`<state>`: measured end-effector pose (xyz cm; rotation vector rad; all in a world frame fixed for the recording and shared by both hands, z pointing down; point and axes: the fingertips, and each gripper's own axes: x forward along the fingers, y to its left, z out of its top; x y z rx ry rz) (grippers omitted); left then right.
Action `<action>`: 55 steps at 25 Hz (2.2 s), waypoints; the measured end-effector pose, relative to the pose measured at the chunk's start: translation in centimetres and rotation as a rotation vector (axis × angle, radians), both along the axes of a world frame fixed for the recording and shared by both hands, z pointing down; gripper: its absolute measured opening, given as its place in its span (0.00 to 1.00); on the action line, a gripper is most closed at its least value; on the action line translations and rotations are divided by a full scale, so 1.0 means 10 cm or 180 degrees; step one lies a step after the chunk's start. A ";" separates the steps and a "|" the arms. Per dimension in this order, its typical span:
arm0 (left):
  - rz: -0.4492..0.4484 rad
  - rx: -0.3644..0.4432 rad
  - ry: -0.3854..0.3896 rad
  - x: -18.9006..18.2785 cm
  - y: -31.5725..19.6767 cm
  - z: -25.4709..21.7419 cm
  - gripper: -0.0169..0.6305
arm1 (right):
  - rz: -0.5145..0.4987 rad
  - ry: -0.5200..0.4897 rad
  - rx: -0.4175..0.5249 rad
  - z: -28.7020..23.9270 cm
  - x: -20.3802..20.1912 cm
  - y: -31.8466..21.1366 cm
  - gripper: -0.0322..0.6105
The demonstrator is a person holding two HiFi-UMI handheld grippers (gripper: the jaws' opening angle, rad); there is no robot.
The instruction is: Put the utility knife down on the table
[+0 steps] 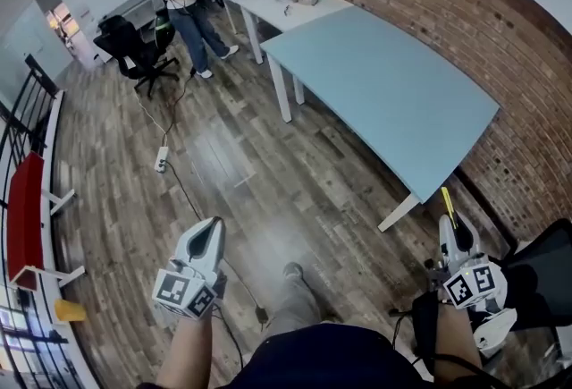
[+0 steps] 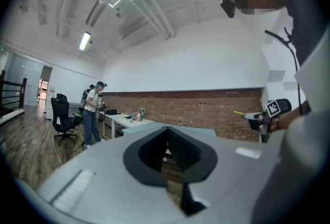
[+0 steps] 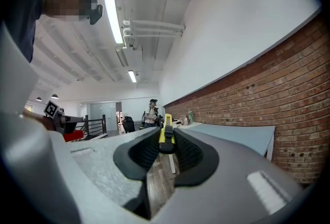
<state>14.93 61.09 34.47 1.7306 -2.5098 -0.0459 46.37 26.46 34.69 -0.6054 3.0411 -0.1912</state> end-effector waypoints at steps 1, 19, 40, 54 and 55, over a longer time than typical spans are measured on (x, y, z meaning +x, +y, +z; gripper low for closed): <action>0.0049 -0.0009 0.0002 -0.09 -0.07 0.01 0.03 | 0.0037 -0.0002 0.0002 -0.01 -0.07 -0.04 0.17; 0.0641 0.0040 -0.0003 -1.74 -1.02 -0.07 0.03 | 0.0422 -0.0087 0.0025 -0.16 -1.58 -0.35 0.17; 0.0807 -0.0201 0.0096 -2.63 -2.30 0.16 0.03 | 0.0496 -0.0029 -0.0156 0.16 -2.48 -1.39 0.17; 0.0828 -0.0188 -0.0012 -3.33 -3.78 -0.16 0.03 | 0.0367 0.0129 0.0172 -0.07 -3.38 -2.81 0.17; 0.0829 -0.0182 -0.0009 -3.38 -3.88 -0.17 0.03 | 0.0328 0.0124 0.0182 -0.08 -3.44 -2.87 0.17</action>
